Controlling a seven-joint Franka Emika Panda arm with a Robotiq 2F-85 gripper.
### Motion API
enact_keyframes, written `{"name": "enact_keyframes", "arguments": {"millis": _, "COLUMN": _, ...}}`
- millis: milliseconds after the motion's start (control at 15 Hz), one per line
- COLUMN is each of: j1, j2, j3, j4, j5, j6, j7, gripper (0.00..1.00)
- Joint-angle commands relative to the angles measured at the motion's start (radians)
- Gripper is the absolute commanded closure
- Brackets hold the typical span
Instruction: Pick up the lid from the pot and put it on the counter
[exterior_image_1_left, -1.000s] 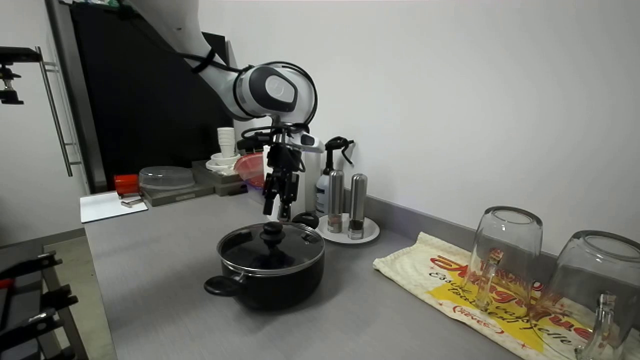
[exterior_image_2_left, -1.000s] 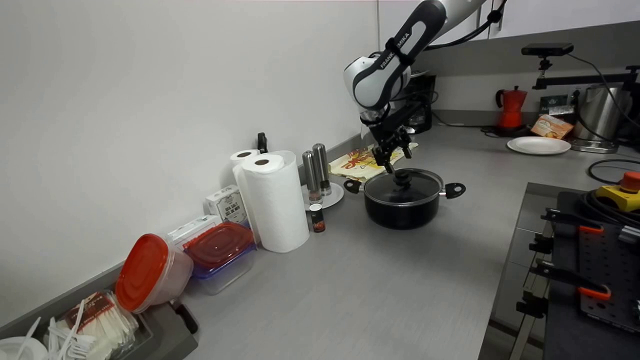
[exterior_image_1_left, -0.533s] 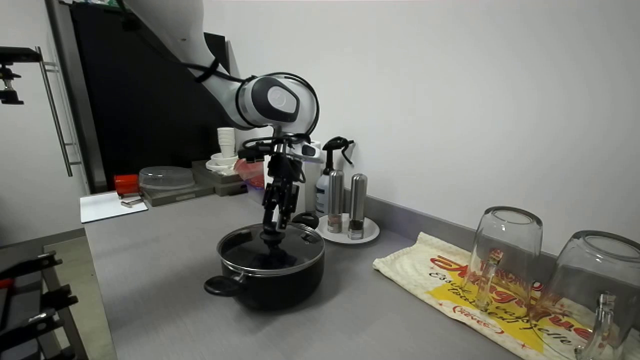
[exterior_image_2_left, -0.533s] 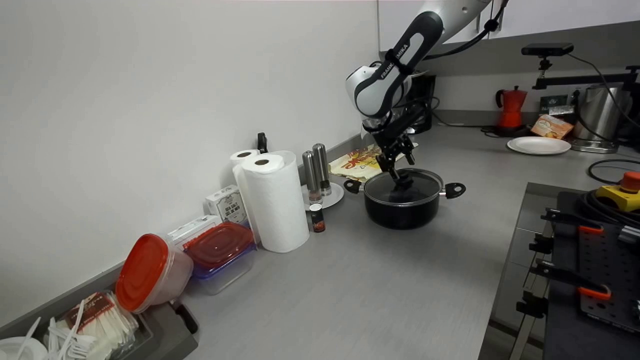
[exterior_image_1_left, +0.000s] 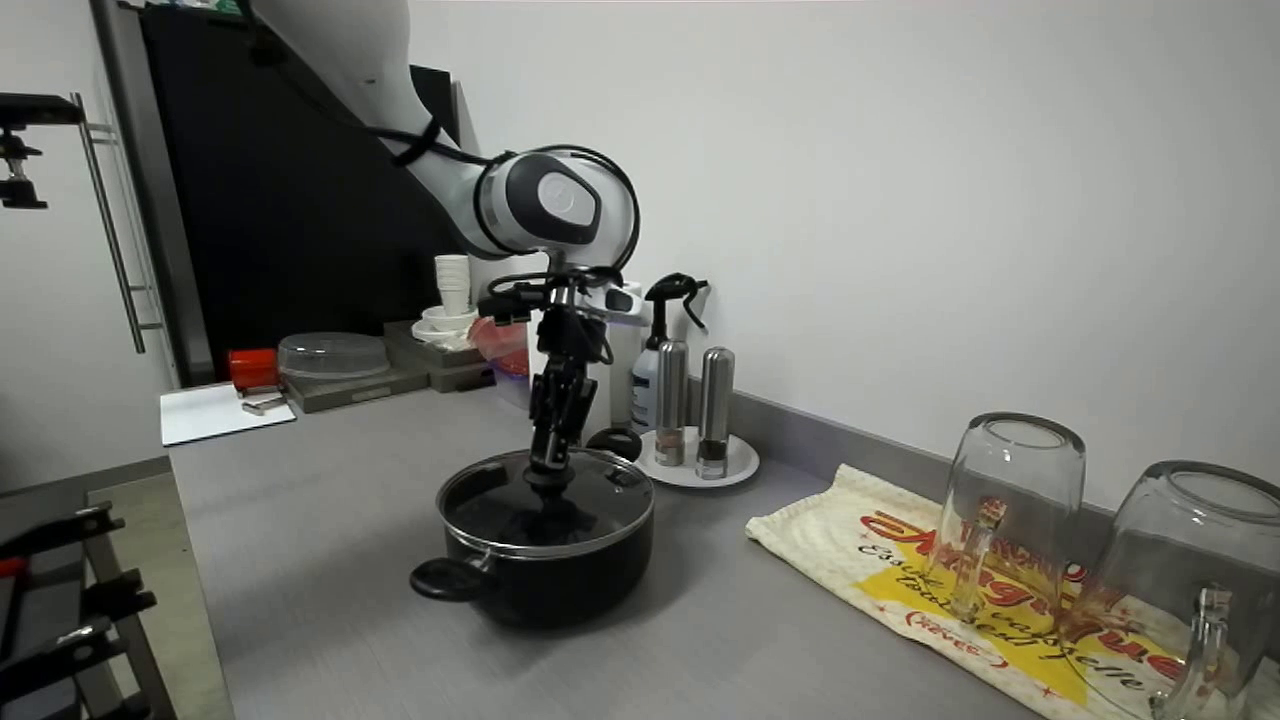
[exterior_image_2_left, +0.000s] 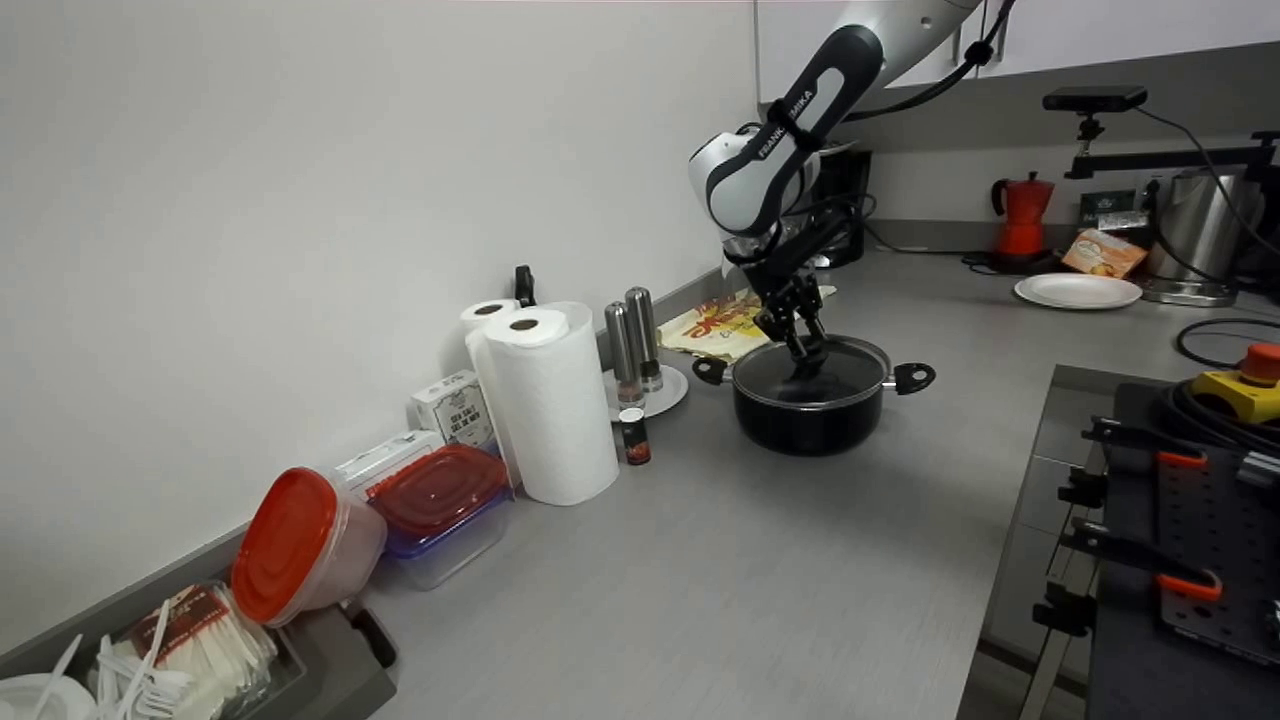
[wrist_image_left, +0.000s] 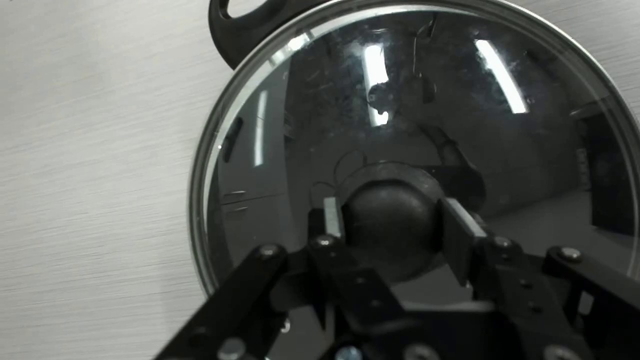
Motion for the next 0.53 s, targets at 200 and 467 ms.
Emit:
{"name": "enact_keyframes", "arguments": {"millis": 200, "j1": 0.002, "j2": -0.037, "j3": -0.014, "j4": 0.027, "j5": 0.017, "j6": -0.031, "j7": -0.012, "gripper": 0.76}}
{"name": "enact_keyframes", "arguments": {"millis": 467, "j1": 0.020, "j2": -0.119, "j3": -0.016, "j4": 0.040, "j5": -0.001, "j6": -0.032, "j7": -0.007, "gripper": 0.76}}
